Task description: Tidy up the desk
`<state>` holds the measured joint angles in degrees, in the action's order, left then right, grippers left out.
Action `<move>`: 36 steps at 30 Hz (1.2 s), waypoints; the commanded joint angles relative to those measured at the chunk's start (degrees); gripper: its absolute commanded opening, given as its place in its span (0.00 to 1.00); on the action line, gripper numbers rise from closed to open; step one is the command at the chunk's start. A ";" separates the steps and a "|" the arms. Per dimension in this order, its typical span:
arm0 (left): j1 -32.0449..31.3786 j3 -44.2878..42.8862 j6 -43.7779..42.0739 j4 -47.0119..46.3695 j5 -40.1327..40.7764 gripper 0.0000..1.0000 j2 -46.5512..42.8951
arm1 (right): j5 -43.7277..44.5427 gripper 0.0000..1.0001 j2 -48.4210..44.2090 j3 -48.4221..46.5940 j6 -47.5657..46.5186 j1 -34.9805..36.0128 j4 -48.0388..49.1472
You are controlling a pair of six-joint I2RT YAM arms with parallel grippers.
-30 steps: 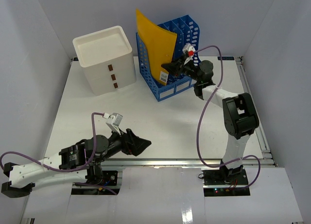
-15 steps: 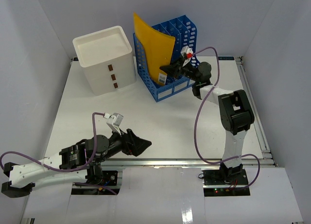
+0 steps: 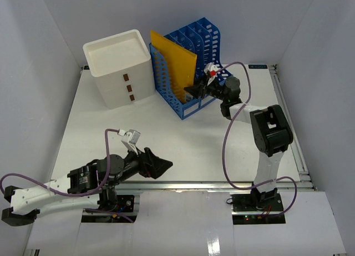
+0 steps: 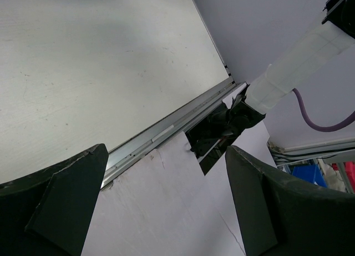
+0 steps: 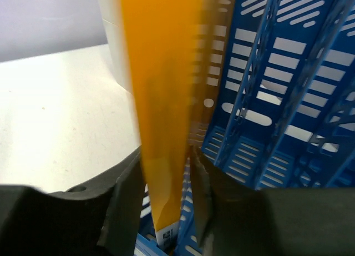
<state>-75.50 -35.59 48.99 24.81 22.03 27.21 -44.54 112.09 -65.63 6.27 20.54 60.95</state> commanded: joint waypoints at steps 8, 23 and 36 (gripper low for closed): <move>-0.26 -0.70 -0.82 -0.77 2.27 0.98 -2.11 | 1.43 0.77 -12.30 0.11 -3.63 0.47 -11.43; -0.26 -5.09 -6.31 -0.24 6.02 0.98 -4.02 | 8.49 0.90 -43.52 7.97 -19.59 -3.02 -50.26; -0.26 -11.96 -18.06 0.42 8.77 0.98 -3.01 | 18.20 0.90 -68.05 18.74 -19.86 -9.50 -80.37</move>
<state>-75.50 -44.35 36.78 25.23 29.05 23.15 -28.44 45.31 -48.33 -13.28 13.57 -6.59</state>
